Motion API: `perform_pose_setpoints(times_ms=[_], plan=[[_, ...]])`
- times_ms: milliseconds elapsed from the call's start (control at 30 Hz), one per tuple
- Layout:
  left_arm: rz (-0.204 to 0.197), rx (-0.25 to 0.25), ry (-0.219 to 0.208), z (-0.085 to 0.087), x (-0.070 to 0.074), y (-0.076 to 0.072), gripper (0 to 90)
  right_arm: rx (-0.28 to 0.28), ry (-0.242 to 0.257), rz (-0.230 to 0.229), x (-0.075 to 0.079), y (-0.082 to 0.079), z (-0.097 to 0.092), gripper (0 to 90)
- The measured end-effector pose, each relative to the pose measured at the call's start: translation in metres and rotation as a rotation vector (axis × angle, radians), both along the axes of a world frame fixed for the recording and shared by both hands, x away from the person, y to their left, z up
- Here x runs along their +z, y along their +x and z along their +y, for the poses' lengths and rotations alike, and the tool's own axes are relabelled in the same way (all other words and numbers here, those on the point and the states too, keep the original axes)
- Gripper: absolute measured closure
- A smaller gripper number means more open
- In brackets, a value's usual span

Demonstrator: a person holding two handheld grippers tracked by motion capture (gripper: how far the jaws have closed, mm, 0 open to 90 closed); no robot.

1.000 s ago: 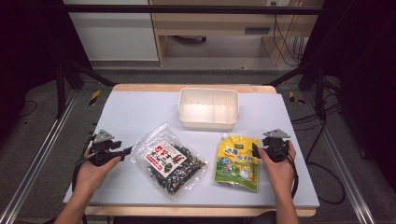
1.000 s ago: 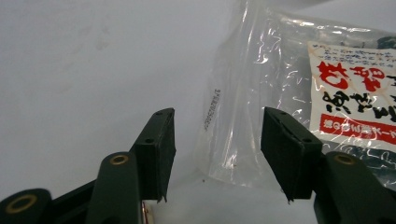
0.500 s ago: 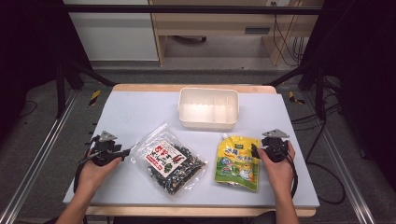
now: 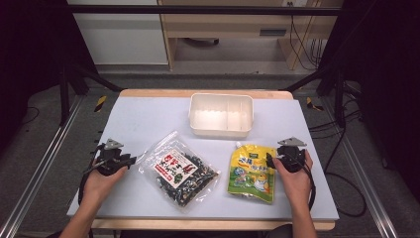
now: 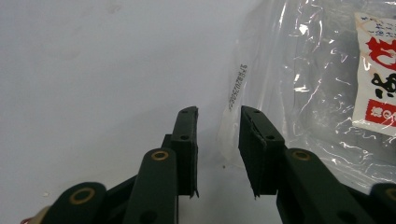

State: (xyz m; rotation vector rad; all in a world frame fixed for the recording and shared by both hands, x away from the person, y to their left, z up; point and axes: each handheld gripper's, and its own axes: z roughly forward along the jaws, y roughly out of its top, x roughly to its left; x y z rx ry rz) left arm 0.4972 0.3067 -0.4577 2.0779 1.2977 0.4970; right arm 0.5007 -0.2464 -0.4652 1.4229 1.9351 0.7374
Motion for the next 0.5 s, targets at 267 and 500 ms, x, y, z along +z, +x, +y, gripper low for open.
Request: perform_pose_setpoints(times_ms=[267, 500], plan=[[0.003, 0.005, -0.002, 0.0004, -0.001, 0.0012, 69.6, -0.001, 0.002, 0.003, -0.0002, 0.0002, 0.0004, 17.3], [0.009, -0.002, 0.005, -0.0012, -0.0017, 0.0014, 73.9, 0.003, -0.005, 0.002, -0.0005, 0.0004, 0.0003, 17.3]])
